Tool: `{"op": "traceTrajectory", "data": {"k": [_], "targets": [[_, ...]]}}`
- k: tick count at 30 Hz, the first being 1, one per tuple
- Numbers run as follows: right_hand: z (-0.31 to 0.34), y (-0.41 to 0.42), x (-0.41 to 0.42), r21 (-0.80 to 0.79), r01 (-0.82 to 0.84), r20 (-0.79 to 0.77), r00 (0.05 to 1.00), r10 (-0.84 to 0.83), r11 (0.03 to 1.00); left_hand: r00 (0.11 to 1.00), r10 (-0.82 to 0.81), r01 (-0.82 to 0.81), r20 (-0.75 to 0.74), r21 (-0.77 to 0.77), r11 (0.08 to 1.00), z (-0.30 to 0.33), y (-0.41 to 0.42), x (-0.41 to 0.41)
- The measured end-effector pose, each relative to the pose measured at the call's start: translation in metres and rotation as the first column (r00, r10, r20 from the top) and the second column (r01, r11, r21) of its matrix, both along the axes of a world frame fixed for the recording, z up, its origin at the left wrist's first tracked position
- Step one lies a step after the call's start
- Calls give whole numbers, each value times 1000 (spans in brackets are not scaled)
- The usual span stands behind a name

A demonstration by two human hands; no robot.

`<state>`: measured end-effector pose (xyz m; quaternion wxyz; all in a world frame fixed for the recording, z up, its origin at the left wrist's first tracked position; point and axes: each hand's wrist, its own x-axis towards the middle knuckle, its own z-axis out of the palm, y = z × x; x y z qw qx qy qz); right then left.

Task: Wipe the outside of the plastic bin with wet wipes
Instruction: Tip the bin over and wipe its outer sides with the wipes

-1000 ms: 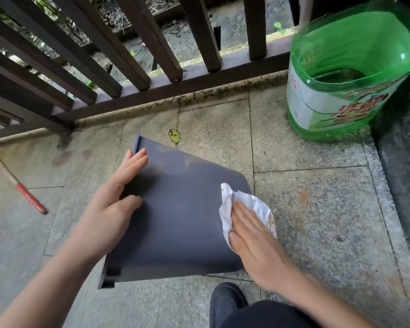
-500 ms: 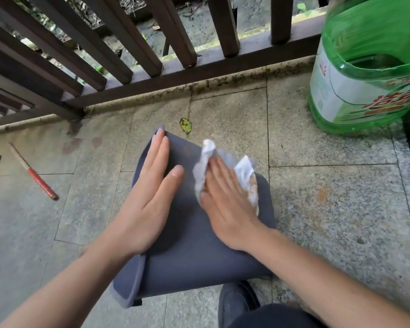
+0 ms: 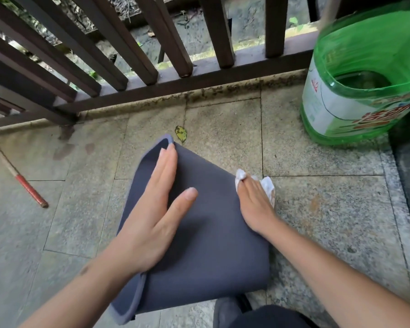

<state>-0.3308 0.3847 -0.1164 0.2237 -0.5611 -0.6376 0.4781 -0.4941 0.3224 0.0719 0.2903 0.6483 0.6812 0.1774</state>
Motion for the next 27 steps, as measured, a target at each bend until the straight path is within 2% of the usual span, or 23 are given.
{"op": "traceTrajectory", "data": {"k": [2,5,8,11,13,15,17,20,23,27], "targets": [[18,-4,-9,76,-2,-46,999,5,997,999,-54,54,-11,5,999,1,3,9],[59,6,-45,318,-117,-87,985,152,941,994,-104,104,-20,22,994,1,7,18],[83,17,-72,360,-150,-140,967,212,921,990,-136,138,-43,33,990,-2,8,17],[68,25,-66,409,-232,-136,941,311,882,990,-125,128,-64,41,991,-7,7,3],[46,27,-52,312,-184,-193,948,252,932,993,-74,77,-96,26,997,-7,3,-9],[17,27,-32,105,-161,-148,973,175,981,991,-58,60,-123,11,998,-6,-2,-16],[-9,22,-11,-113,-153,-116,983,140,982,983,-107,110,-149,13,994,-4,-6,-18],[-34,6,15,-351,-72,-83,996,45,934,967,-183,184,-179,-10,983,-5,-10,-13],[-39,-16,23,-479,50,-105,988,-114,876,948,-250,252,-197,-16,968,-5,-11,-9],[-38,-38,19,-512,52,-166,973,-158,857,988,-81,72,-129,-70,995,-9,5,-2]]}}
